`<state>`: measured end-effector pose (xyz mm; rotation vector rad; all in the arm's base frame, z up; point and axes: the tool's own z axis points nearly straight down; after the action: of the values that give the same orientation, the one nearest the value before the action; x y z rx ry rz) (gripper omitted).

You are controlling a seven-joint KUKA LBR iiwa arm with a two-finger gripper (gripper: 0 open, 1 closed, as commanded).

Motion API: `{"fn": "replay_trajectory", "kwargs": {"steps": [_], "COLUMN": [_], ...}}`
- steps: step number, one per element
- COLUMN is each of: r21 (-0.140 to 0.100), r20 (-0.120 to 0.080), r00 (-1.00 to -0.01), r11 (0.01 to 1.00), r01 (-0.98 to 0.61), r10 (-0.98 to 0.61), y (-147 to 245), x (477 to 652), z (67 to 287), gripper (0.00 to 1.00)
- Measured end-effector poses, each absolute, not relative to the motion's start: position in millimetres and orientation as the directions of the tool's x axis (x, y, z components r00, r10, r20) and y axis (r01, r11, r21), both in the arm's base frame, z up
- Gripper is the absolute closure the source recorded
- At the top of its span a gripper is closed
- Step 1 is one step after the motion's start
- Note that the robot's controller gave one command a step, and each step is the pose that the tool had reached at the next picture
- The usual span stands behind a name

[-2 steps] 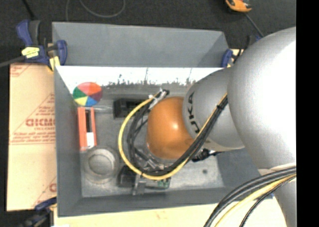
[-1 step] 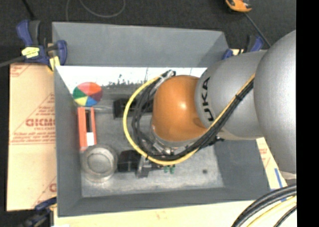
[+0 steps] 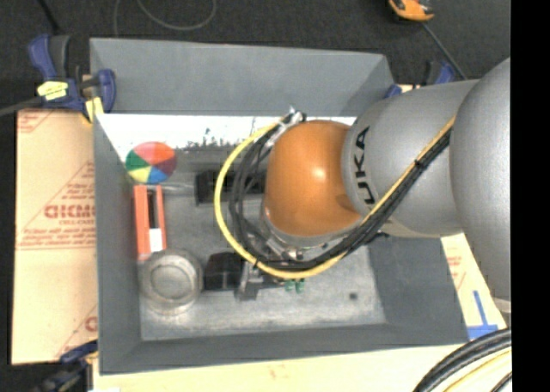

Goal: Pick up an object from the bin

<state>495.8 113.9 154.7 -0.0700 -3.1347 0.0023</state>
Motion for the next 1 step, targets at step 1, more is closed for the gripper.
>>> {"fn": "replay_trajectory", "kwargs": {"steps": [1], "r21": [-0.002], "r20": [-0.004], "r00": [-0.998], "r11": [0.998], "r01": [-0.07], "r10": [-0.07], "y": [136.0], "x": [502.2], "z": [113.8], "gripper": [1.0]}}
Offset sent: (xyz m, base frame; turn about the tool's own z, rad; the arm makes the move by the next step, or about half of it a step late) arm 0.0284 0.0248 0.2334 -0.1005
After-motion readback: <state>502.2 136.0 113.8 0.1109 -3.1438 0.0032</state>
